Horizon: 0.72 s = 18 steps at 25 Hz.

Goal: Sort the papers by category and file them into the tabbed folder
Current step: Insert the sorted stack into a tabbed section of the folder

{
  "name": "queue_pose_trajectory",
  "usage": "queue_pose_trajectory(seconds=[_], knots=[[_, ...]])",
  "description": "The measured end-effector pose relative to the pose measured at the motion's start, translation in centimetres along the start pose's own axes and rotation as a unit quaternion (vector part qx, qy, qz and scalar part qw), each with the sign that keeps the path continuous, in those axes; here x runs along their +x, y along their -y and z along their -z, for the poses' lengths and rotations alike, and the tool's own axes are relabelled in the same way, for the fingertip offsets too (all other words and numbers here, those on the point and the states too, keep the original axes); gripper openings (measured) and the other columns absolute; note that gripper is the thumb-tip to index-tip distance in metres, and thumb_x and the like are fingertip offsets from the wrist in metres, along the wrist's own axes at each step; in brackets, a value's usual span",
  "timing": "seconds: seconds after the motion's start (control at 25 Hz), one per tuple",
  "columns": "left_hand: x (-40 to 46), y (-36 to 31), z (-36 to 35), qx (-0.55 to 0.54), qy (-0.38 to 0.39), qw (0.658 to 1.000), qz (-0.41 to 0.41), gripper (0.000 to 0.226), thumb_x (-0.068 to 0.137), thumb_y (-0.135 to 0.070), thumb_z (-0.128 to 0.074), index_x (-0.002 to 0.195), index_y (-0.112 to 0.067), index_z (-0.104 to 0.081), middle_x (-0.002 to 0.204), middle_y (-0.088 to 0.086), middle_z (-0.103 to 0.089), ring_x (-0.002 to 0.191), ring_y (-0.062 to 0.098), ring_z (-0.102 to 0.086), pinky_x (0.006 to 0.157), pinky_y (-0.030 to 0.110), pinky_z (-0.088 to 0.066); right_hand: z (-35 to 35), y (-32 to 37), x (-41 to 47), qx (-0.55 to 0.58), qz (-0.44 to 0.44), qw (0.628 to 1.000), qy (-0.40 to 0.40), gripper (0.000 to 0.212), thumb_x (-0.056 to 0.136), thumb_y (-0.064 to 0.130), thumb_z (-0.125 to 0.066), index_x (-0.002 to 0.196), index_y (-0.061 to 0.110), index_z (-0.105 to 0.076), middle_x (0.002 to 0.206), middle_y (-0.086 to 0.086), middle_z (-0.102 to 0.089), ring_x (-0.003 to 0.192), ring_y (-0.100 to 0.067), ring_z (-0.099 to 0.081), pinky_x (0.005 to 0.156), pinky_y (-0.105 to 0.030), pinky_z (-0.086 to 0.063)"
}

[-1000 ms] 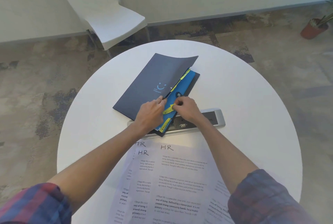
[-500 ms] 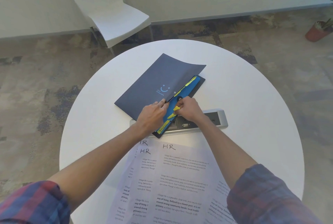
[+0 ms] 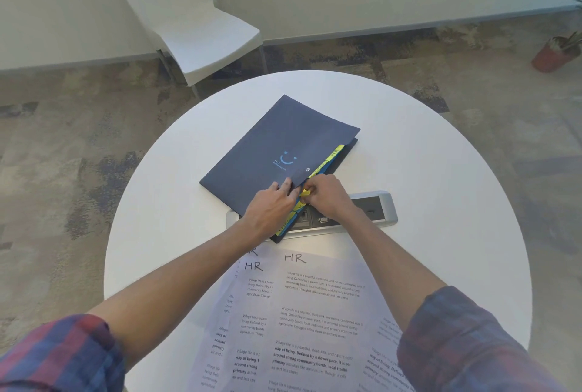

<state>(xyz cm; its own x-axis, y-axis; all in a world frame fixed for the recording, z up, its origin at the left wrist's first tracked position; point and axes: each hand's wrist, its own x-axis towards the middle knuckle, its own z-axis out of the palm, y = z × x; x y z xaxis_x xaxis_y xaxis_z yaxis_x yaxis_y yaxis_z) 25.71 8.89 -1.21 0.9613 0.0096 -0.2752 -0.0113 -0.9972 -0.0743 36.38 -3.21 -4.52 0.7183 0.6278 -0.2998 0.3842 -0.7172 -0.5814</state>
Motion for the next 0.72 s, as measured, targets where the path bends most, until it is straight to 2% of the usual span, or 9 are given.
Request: queue_pose_trajectory(seconds=[0.16, 0.36, 0.56, 0.64, 0.72], knots=[[0.0, -0.4, 0.6, 0.032, 0.034, 0.999, -0.004, 0.042, 0.094, -0.015, -0.06, 0.134, -0.011, -0.048, 0.147, 0.018, -0.033, 0.114, 0.028, -0.052, 0.081, 0.037, -0.055, -0.3, 0.0, -0.1, 0.002, -0.014, 1.0, -0.006, 0.014, 0.078, 0.021, -0.075, 0.091, 0.015, -0.076, 0.089, -0.009, -0.075, 0.083, -0.031, -0.066, 0.075, -0.039, -0.056], [-0.3, -0.9, 0.9, 0.065, 0.042, 0.997, -0.024, 0.049, 0.099, -0.015, -0.05, 0.146, -0.019, -0.035, 0.15, 0.024, -0.026, 0.111, 0.034, -0.054, 0.078, 0.037, -0.054, -0.9, 0.1, -0.4, 0.012, -0.043, 0.998, -0.035, 0.016, 0.08, 0.021, -0.074, 0.092, 0.012, -0.076, 0.085, -0.007, -0.074, 0.079, -0.028, -0.064, 0.072, -0.034, -0.055], [-0.3, -0.9, 0.6, 0.096, 0.062, 0.993, -0.039, 0.04, 0.099, -0.016, -0.051, 0.139, -0.017, -0.046, 0.154, 0.025, -0.023, 0.115, 0.035, -0.053, 0.078, 0.038, -0.054, -1.2, 0.5, -0.5, 0.047, -0.114, 0.99, -0.074, 0.011, 0.071, 0.02, -0.077, 0.08, 0.015, -0.074, 0.083, -0.008, -0.074, 0.081, -0.032, -0.066, 0.07, -0.035, -0.055], [-0.2, -1.1, 0.7, 0.106, 0.065, 0.991, -0.039, 0.039, 0.1, -0.016, -0.05, 0.139, -0.014, -0.048, 0.154, 0.026, -0.023, 0.114, 0.036, -0.053, 0.078, 0.038, -0.054, -1.4, 0.7, -1.0, 0.018, -0.121, 0.986, -0.111, 0.016, 0.073, 0.023, -0.077, 0.083, 0.014, -0.069, 0.085, -0.005, -0.072, 0.081, -0.03, -0.066, 0.067, -0.033, -0.052], [-0.1, -1.2, 0.9, 0.113, 0.068, 0.99, -0.041, 0.039, 0.101, -0.015, -0.048, 0.14, -0.011, -0.048, 0.154, 0.028, -0.024, 0.115, 0.038, -0.054, 0.08, 0.038, -0.053, -2.0, 0.7, -2.1, -0.043, -0.087, 0.981, -0.166, 0.024, 0.075, 0.025, -0.079, 0.088, 0.013, -0.063, 0.086, -0.003, -0.067, 0.078, -0.027, -0.064, 0.062, -0.032, -0.048]])
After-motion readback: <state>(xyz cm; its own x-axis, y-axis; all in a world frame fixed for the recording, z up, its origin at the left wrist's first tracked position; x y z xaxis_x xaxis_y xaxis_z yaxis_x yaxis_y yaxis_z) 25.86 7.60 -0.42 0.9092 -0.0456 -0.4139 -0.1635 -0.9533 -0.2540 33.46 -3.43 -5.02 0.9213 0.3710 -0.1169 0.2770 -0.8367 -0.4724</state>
